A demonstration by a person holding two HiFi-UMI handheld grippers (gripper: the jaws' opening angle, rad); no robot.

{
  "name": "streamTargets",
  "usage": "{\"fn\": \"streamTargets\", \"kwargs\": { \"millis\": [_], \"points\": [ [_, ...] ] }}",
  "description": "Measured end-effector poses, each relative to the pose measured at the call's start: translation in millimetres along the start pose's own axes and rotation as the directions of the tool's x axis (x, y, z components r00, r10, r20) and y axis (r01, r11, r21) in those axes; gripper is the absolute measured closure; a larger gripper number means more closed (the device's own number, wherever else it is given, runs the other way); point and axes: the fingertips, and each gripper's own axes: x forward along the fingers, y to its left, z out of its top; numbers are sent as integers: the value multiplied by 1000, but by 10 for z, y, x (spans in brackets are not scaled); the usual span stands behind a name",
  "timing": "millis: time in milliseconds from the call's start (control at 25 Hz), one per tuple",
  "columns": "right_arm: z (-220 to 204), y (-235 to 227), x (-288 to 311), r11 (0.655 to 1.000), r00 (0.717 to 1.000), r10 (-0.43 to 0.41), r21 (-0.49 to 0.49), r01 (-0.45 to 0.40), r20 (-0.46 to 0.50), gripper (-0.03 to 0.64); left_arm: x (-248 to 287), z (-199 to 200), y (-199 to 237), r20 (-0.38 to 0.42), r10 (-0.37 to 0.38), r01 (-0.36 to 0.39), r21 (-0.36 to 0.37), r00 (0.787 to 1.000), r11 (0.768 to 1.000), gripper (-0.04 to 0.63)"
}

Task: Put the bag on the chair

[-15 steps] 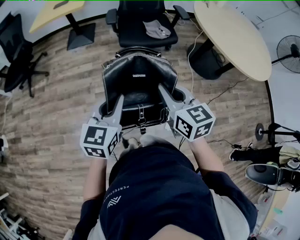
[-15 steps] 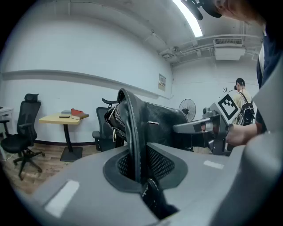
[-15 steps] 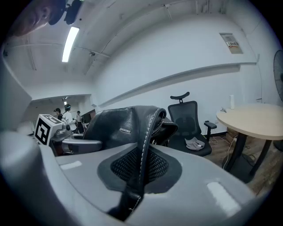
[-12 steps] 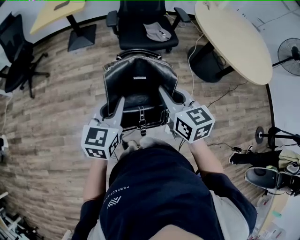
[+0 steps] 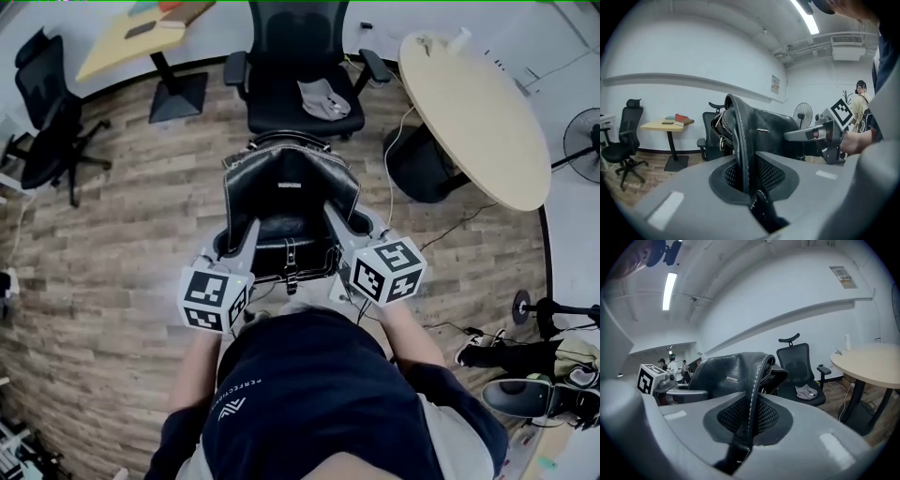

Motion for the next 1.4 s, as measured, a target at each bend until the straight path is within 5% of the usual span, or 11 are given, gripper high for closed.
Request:
{"fn": "streamTargets", "kwargs": {
  "millis": [920, 1400],
  "points": [
    [330, -566, 336, 999, 1000, 24, -33, -24, 4, 589, 607, 262, 114, 22, 70, -70, -13, 997, 997, 541],
    [467, -888, 969, 999, 999, -36, -10, 35, -24, 589, 1182, 324, 661, 3, 10, -10, -34, 1000, 999, 541]
  ]
}}
